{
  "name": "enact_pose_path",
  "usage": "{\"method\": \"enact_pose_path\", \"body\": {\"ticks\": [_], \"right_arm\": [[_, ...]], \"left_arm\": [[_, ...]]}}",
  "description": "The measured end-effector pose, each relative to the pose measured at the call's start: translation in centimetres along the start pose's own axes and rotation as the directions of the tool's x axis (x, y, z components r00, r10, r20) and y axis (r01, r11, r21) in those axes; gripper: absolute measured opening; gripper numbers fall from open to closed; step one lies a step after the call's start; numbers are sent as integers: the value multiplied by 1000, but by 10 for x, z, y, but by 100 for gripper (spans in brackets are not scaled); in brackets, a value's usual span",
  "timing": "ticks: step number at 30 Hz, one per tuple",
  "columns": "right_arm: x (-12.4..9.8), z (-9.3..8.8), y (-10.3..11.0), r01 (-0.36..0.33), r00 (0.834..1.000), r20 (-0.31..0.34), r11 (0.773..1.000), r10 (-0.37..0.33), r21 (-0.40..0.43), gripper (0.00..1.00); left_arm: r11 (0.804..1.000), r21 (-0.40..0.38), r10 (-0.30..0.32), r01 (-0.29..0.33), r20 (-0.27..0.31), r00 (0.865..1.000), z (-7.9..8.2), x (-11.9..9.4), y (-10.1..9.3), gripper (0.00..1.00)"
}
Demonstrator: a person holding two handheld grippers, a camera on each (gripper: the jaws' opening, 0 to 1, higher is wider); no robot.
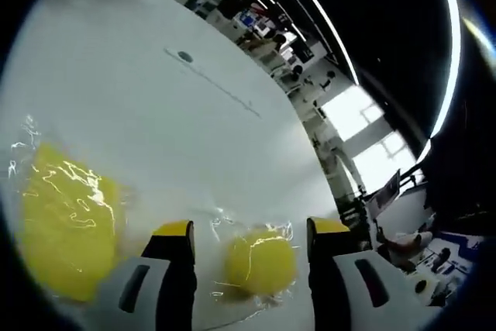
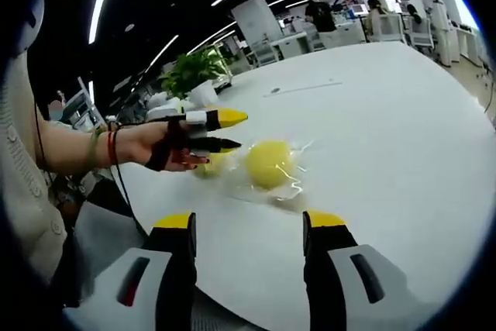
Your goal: Compare the silicone blocks by pressing each to a similar depth, holding the contact briefly, and releasing to observe deformation and rebound differences across the visible hardness samples.
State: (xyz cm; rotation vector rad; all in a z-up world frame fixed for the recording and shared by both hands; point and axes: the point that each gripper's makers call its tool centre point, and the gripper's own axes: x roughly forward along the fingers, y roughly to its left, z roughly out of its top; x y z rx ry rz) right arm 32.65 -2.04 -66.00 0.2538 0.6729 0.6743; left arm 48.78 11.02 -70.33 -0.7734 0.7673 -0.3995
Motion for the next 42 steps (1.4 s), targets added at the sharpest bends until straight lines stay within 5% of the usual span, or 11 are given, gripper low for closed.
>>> {"method": "enact_pose_path", "body": {"ticks": [10,20,26,42], "right_arm": [[-1,-2,-7,5,1000,-14,1000,-5,3,49],[1,-5,-15,16,999,-28,1000,-16,2,47],[1,-6,-19,24,999,-34,1000,-24,2,45],[4,-9,-23,26,998,-51,1000,-26,-2,41]], "left_arm": [[983,-185,0,10,55,999,-1,17,9,46],[982,-186,-6,15,51,999,2,36,15,30],[979,-202,6,-2,19,1000,-6,36,24,9],[986,-164,-7,4,-19,1000,-6,46,19,0]]}}
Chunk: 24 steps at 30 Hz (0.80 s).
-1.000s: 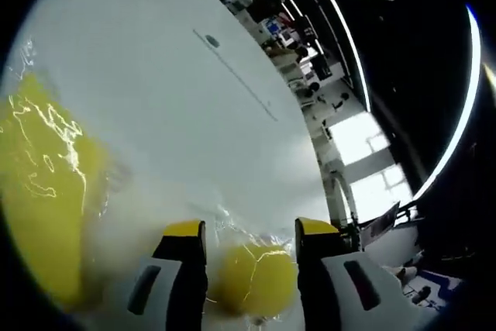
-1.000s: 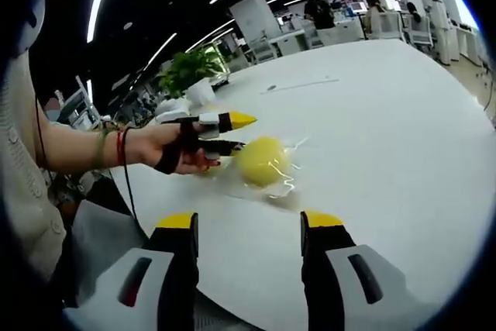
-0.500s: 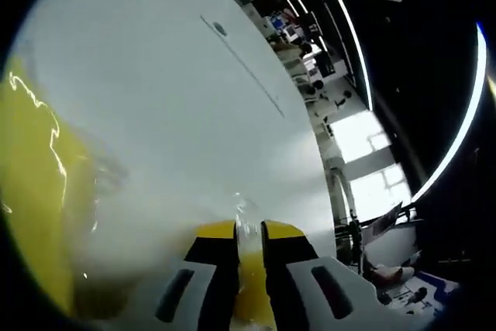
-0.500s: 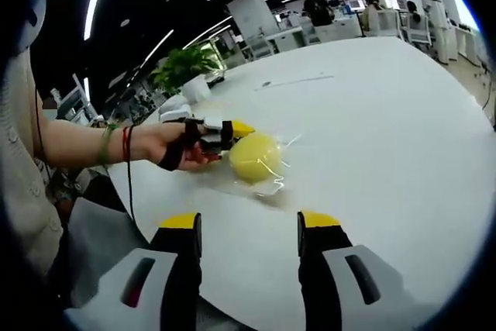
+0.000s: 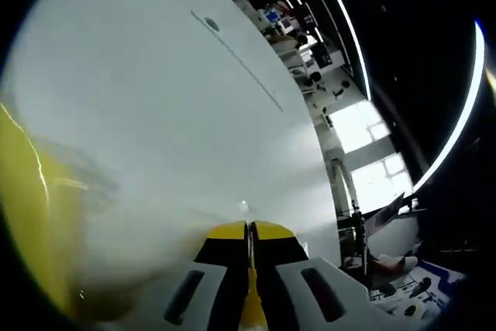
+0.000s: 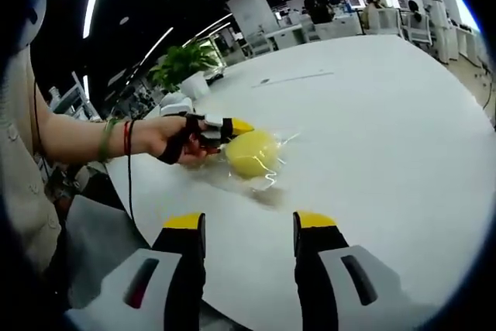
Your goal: Compare the silicone blocks by pressing each to a similar depth, holding the contact briefly, and releasing to observe deformation and rebound differences across the visible hardness samples.
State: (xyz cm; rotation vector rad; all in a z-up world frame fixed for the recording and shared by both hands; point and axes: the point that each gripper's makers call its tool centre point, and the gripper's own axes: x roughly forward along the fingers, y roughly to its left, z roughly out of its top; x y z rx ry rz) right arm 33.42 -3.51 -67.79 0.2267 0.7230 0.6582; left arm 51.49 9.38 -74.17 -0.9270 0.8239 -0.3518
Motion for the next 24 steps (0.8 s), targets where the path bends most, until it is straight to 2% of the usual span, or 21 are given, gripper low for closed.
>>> {"method": "enact_pose_path", "body": {"ticks": [5,10,15,18,19,24], "right_arm": [[-2,3,-1,2,1000,10,1000,-2,-3,41],[-4,7,-1,7,1000,20,1000,-6,-11,41],[-7,8,2,6,1000,20,1000,-6,-19,41],[-8,8,4,4,1000,20,1000,-3,-24,40],[-8,8,5,3,1000,20,1000,-3,-28,40],[-10,10,6,2,1000,27,999,-1,-36,40]], "left_arm": [[1000,-1,0,0,3,1000,0,-2,-4,0],[998,63,-9,9,5,1000,0,-5,-8,0],[998,66,-12,11,10,1000,1,-9,-10,0],[995,95,-26,25,11,1000,1,-13,-17,0],[992,113,-54,52,14,998,1,-14,-23,0],[988,137,-72,68,21,997,2,-23,-33,0]]}}
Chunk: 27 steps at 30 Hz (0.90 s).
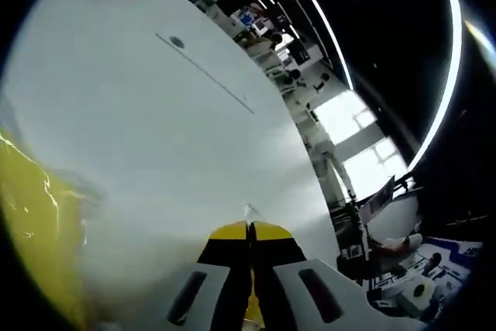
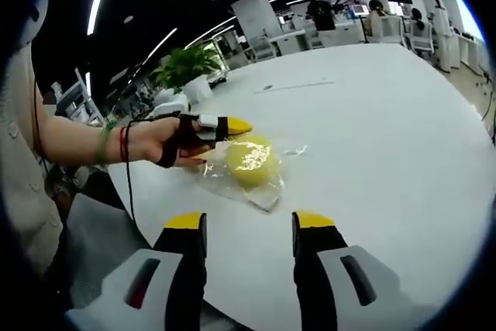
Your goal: Compare the silicone blocks by pressing each to a similar depth, holding the contact briefly, and releasing to observe deformation and rebound differences across the visible hardness samples.
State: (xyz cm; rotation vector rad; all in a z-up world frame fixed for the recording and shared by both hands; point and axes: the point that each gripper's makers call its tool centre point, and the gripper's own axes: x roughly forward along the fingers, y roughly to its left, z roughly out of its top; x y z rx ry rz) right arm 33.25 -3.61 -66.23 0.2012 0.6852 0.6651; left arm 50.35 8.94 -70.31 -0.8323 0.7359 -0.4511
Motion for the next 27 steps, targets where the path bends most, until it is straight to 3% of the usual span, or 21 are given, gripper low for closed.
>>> {"method": "enact_pose_path", "body": {"ticks": [8,27], "right_arm": [[-2,5,7,-6,1000,14,1000,6,-20,39],[-21,15,32,-7,998,65,996,12,-83,39]], "left_arm": [[998,-26,-55,56,26,998,2,-17,-17,0],[976,149,-156,158,-20,988,-9,-55,-77,0]]}}
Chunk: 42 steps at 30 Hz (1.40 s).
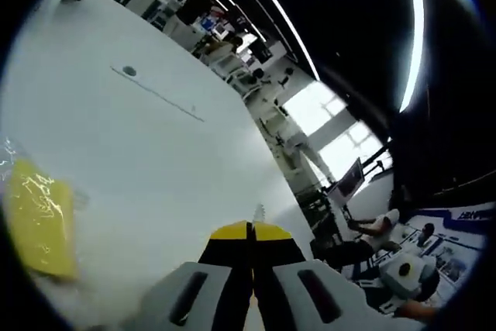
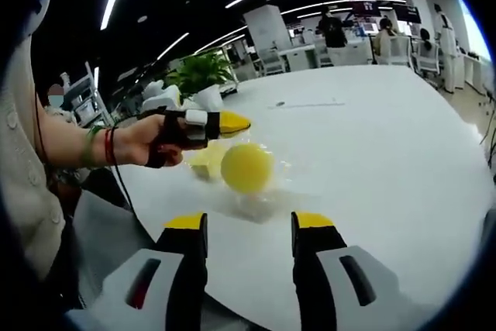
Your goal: Compare the silicone blocks by pressing each to a similar depth, holding the contact briefly, and releasing to observe deformation and rebound differences across the visible hardness samples.
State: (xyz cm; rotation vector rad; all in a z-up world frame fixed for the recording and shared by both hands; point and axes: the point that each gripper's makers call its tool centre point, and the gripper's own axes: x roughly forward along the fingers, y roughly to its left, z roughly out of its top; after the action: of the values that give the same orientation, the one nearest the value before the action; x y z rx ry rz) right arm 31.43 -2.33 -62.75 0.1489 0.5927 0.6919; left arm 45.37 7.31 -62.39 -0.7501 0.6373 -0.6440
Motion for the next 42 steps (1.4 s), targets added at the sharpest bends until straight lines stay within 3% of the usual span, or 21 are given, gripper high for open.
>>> {"method": "enact_pose_path", "body": {"ticks": [2,14,15,16,18,19,20,22,23,35,42], "right_arm": [[-2,1,2,0,1000,5,1000,0,-6,39],[-14,5,19,2,999,34,999,-1,-40,39],[-15,6,21,1,999,37,999,1,-42,39],[-15,7,23,-3,999,39,999,5,-45,39],[-15,9,26,-5,999,41,998,7,-55,40],[-15,10,28,-9,999,40,998,11,-61,40],[-14,12,29,-12,999,44,998,15,-65,40],[-13,18,34,-25,998,51,997,29,-78,41],[-12,20,36,-30,998,52,996,35,-87,42],[5,65,54,-87,995,37,968,98,-234,47],[21,90,63,-137,989,5,933,147,-334,51]], "left_arm": [[1000,29,-2,2,-3,1000,-1,-5,-5,0],[999,12,-40,40,-4,999,-2,-32,-26,0],[999,31,-15,14,25,1000,2,-35,-24,0],[999,12,-49,49,10,999,2,-37,-30,0],[999,40,-14,13,43,999,9,-42,-26,0],[998,7,-59,59,20,998,7,-44,-32,0],[998,62,-25,22,52,998,14,-49,-29,0],[997,39,-65,64,25,998,13,-54,-38,0],[997,61,-47,45,45,998,19,-59,-39,0],[989,123,-98,84,106,990,60,-100,-60,0],[981,172,-114,95,104,988,73,-115,-63,0]]}}
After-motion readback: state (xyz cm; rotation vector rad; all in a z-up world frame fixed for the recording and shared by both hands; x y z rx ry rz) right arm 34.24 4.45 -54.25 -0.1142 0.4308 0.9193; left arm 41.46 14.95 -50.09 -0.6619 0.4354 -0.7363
